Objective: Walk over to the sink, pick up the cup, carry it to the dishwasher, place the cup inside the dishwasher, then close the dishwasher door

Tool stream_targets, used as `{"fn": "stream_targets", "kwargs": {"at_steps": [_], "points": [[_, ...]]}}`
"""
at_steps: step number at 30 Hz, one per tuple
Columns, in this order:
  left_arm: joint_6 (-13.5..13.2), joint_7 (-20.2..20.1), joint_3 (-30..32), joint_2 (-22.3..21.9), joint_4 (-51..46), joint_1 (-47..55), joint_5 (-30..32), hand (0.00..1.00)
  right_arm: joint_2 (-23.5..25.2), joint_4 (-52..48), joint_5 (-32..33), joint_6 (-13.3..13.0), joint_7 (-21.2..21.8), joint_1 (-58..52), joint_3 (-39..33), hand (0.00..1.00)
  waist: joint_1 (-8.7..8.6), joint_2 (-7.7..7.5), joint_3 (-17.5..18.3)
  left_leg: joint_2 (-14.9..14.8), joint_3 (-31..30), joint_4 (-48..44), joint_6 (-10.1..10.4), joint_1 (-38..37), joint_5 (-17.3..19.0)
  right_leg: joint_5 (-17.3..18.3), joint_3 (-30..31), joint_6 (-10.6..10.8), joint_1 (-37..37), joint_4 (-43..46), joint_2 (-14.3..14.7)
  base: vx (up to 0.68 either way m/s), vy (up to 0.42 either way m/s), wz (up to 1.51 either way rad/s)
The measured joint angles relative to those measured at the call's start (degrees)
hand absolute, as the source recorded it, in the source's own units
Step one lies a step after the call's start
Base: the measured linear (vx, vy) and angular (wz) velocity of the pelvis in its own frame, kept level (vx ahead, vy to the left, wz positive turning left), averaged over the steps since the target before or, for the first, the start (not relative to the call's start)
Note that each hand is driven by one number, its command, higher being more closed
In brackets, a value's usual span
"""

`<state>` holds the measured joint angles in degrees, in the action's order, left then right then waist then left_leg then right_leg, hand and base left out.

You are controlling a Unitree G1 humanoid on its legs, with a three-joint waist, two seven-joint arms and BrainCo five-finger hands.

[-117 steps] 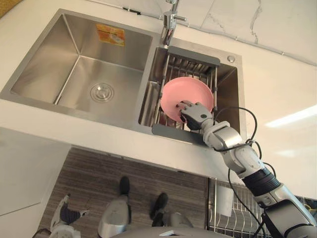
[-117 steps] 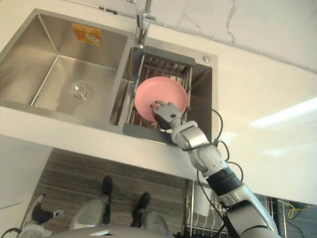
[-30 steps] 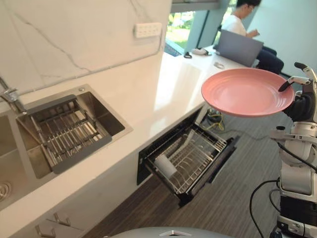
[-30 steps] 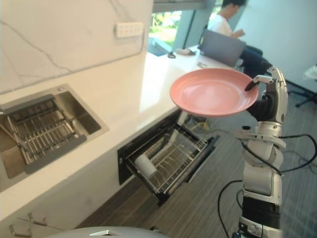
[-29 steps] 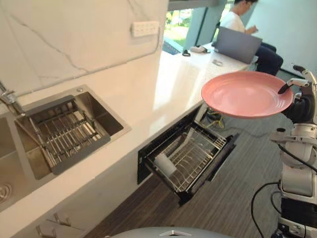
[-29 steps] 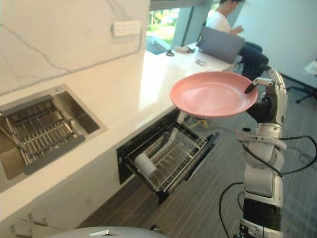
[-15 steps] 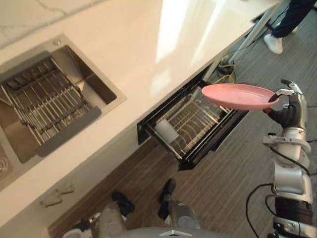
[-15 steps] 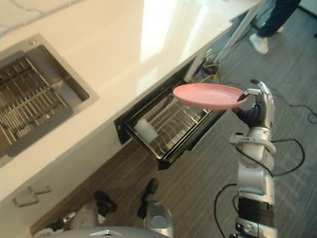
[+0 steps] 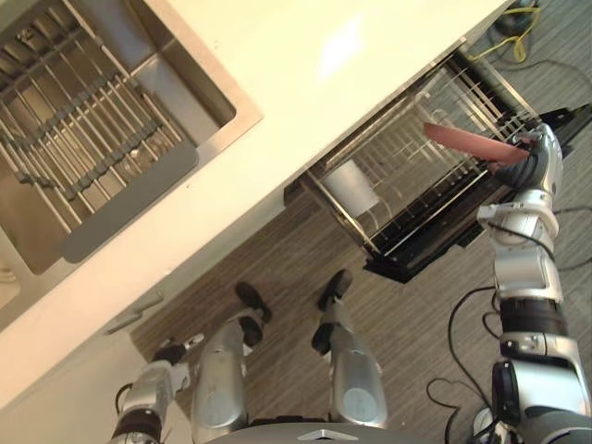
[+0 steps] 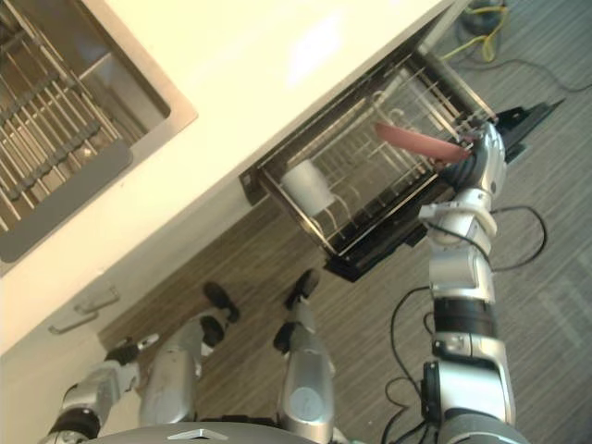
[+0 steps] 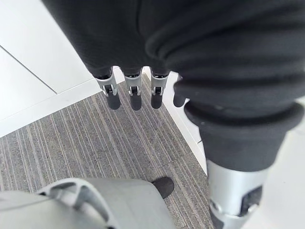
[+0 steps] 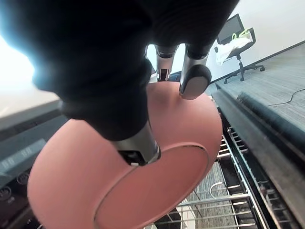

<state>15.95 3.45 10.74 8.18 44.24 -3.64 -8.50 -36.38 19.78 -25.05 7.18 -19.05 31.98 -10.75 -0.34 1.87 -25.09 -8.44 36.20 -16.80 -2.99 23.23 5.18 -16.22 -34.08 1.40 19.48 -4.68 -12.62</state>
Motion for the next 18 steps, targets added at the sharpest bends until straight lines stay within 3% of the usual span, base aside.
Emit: {"fn": "stream_targets", "kwargs": {"at_steps": [4, 9, 12, 14, 16, 18], "points": [[0.02, 0.01, -0.95, 0.09, -0.49, -2.49, -0.81, 0.00, -1.96, 6.24, -0.01, 0.04, 0.14, 6.80, 3.56, 1.00, 0.42, 1.42, -1.04, 0.94, -2.17, -0.05, -0.93, 1.84, -1.17, -0.25, -1.25, -0.05, 0.77, 0.01, -0.43, 0.05, 0.120, 0.21], [-1.00, 0.11, -2.60, 0.37, -0.69, -4.10, -1.47, 0.00, -3.80, 10.90, -0.08, 0.08, 1.54, 14.59, 8.79, 1.00, 2.30, 2.31, -1.51, 1.90, -3.69, 0.36, -1.35, 4.24, -1.94, -0.49, -1.70, -0.02, 2.48, 0.01, -0.90, 0.02, 0.093, 0.15], [-1.91, 0.20, -4.47, 0.37, 0.30, -4.50, -1.55, 0.00, -5.36, 13.57, -0.21, 1.15, 1.44, 17.10, 11.28, 1.00, 3.02, 3.89, -2.30, 2.96, -5.40, 1.47, -1.95, 5.71, -3.09, -0.64, -3.41, -0.11, 2.99, 0.02, -1.48, 0.00, 0.091, 0.31], [-4.83, 0.16, -4.77, 0.26, 2.82, -3.94, -1.55, 0.00, -6.58, 16.21, -0.20, 2.77, 1.38, 17.22, 11.87, 1.00, 3.49, 4.46, -2.58, 3.53, -5.98, 2.47, -2.04, 5.84, -3.72, -0.64, -4.02, -0.12, 3.10, 0.02, -1.92, -0.01, 0.087, 0.22], [-10.43, 0.22, -6.48, 0.23, 3.68, -0.96, -1.54, 0.00, -8.19, 18.63, -0.10, 4.20, 2.50, 17.52, 12.81, 1.00, 4.04, 5.88, -3.26, 4.48, -6.30, 4.13, -1.72, 5.72, -4.18, -0.43, -4.42, -0.39, 3.32, 0.02, -2.45, -0.01, 0.092, 0.15], [-12.74, 0.07, -7.22, -0.08, 3.63, 0.83, -1.50, 0.00, -8.31, 19.36, -0.13, 4.87, 4.15, 18.21, 12.85, 1.00, 4.30, 7.25, -3.87, 5.11, -6.29, 5.09, -1.83, 5.40, -4.73, -0.51, -4.38, -0.36, 3.43, 0.02, -2.88, 0.00, 0.085, 0.05]]}}
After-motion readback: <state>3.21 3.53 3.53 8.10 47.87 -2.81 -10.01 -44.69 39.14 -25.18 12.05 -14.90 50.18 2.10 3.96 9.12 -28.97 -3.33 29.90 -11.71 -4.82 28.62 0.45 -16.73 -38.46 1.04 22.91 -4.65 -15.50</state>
